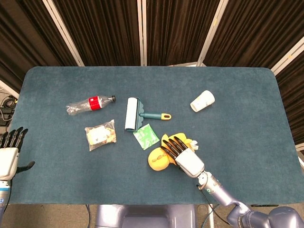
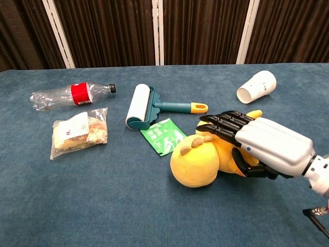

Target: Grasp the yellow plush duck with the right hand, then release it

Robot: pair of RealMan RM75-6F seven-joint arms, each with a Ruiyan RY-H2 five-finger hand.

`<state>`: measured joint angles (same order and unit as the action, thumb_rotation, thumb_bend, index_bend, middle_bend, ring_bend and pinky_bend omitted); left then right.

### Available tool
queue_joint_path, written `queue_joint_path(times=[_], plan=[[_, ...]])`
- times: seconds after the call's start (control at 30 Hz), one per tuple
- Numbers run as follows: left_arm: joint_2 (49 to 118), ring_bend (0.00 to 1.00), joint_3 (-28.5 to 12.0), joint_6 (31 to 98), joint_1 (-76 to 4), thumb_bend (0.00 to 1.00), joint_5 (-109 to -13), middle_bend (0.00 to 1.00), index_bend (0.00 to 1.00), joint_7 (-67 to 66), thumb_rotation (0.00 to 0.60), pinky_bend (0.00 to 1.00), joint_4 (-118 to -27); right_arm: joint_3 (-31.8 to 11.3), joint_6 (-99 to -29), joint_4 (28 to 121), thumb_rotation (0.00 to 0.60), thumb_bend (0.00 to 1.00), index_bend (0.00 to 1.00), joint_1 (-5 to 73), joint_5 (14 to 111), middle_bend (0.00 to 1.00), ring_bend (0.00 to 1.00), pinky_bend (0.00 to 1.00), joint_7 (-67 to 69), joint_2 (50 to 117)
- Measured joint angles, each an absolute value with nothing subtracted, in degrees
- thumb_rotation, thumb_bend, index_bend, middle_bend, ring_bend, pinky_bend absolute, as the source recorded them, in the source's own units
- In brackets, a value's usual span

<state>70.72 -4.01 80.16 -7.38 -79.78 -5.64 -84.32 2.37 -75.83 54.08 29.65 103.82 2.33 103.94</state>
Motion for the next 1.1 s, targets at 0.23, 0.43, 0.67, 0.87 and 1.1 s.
queue_joint_path(times=[0.23,0.43,0.67,0.87,1.1], plan=[[70.92,0.0,-4.19,79.38,-7.61,0.1,-78.87,0.0,0.0,-5.81,0.6,0.0,-83.93,2.28,-74.73,50.58,0.6,1.0,0.0,29.73,101.89,0.0,0.0,0.0,2.82,105.49],[71.16,0.0,-4.29,78.85,-7.8,0.1,-78.24,0.0,0.0,-6.15,0.6,0.0,-83.64,1.53,-74.59,48.67,0.6,1.0,0.0,29.59,100.18,0.0,0.0,0.0,3.03,105.87],[71.18,0.0,-4.23,78.82,-7.83,0.1,-78.11,0.0,0.0,-6.53,0.6,0.0,-83.9,0.64,-75.37,49.0,0.6,1.0,0.0,29.59,99.11,0.0,0.0,0.0,2.49,105.1],[71.21,0.0,-4.26,78.37,-7.97,0.1,-77.7,0.0,0.0,-6.61,0.6,0.0,-83.8,1.25,-75.52,51.34,0.6,1.0,0.0,29.48,99.08,0.0,0.0,0.0,1.18,103.8],[71.32,0.0,-4.4,77.88,-8.15,0.1,-77.18,0.0,0.0,-6.31,0.6,0.0,-83.4,3.69,-75.51,52.99,0.6,1.0,0.0,28.41,99.98,0.0,0.0,0.0,-0.03,104.24]])
